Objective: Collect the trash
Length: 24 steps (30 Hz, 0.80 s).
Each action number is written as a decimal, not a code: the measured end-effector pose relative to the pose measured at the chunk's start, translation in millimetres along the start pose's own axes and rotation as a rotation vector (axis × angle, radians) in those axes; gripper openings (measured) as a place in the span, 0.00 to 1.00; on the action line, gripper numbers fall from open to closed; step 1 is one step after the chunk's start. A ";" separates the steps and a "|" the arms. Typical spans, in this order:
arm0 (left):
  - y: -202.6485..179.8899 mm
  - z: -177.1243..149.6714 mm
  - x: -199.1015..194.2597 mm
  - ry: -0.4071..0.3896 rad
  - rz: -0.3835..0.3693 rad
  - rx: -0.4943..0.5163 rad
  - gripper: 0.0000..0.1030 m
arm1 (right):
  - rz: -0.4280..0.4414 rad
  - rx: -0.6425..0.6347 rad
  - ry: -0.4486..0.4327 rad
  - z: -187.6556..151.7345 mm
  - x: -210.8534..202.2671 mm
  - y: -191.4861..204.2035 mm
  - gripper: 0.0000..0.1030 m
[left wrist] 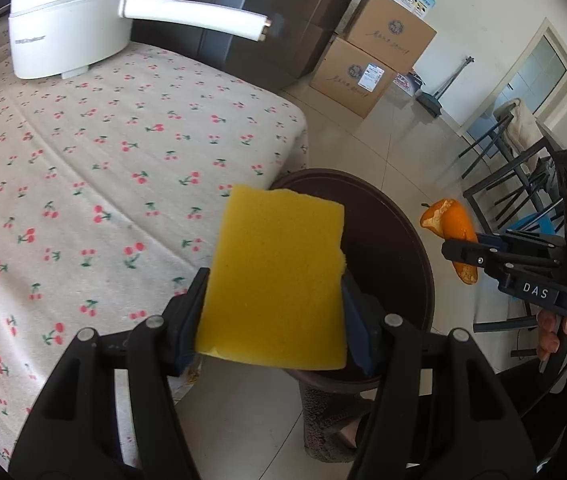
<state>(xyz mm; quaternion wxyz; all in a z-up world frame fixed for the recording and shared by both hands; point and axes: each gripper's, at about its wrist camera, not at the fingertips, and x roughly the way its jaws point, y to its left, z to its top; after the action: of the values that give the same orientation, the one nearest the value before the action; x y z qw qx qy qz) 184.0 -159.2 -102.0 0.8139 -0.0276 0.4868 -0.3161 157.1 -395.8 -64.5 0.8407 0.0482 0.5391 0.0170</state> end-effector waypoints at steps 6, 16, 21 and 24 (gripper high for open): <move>-21.8 5.1 12.3 -0.023 -0.040 0.056 0.64 | 0.002 0.051 0.022 -4.2 1.7 -19.0 0.19; -1.9 -1.4 8.7 0.030 0.182 0.065 0.98 | 0.000 0.026 0.037 -3.3 6.2 -11.5 0.20; -2.4 -6.1 -1.3 0.029 0.230 0.080 0.99 | -0.004 0.029 0.036 -3.6 5.6 -9.8 0.23; -7.6 -9.5 -3.2 0.038 0.255 0.100 0.99 | -0.020 0.032 0.011 0.4 2.2 -7.1 0.45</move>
<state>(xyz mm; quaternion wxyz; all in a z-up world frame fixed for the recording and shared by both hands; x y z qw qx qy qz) 171.6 -161.0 -101.8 0.8384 0.0812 0.4853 -0.2347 158.2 -402.8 -67.0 0.8369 0.0562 0.5444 0.0002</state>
